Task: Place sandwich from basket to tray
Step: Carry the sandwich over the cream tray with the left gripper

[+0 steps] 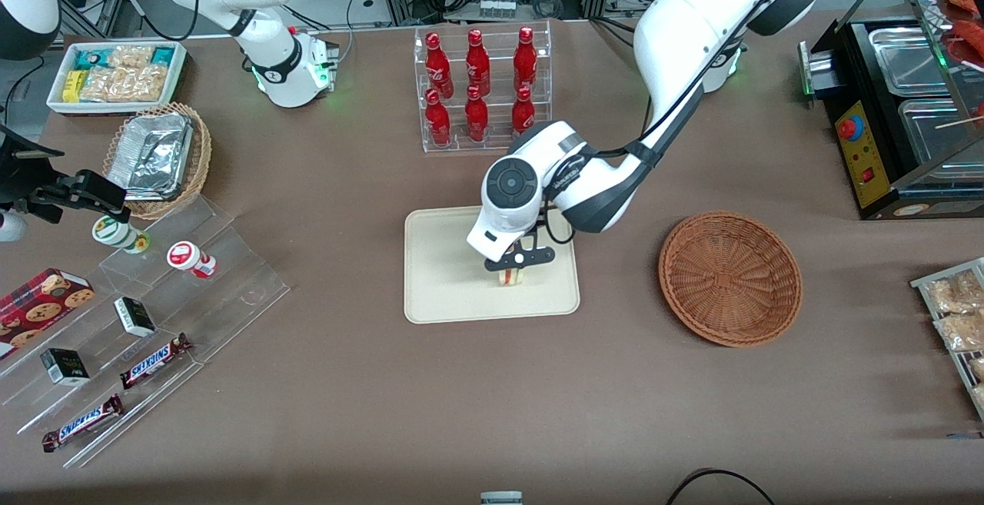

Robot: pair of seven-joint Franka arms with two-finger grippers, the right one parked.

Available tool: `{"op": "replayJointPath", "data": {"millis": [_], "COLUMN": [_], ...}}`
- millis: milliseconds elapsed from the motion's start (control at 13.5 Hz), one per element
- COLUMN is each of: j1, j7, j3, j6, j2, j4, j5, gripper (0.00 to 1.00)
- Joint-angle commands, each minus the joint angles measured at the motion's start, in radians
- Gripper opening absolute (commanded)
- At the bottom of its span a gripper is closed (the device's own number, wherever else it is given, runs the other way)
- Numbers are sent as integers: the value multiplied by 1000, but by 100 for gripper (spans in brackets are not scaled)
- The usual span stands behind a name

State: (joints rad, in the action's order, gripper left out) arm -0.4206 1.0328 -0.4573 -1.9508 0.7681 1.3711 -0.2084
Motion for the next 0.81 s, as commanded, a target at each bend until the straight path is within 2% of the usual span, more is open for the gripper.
{"op": "replayJointPath", "data": {"millis": [0,295,738], "j1": [-32,-36,-101], "j7": [65,124,157], "j3": [9,6,29], "j6": [15,9,-13], "j2": [86,154,166], "j4": [-122,-190,-191], "j5": [-61,-95,-97], "gripper": [0,0,0]}}
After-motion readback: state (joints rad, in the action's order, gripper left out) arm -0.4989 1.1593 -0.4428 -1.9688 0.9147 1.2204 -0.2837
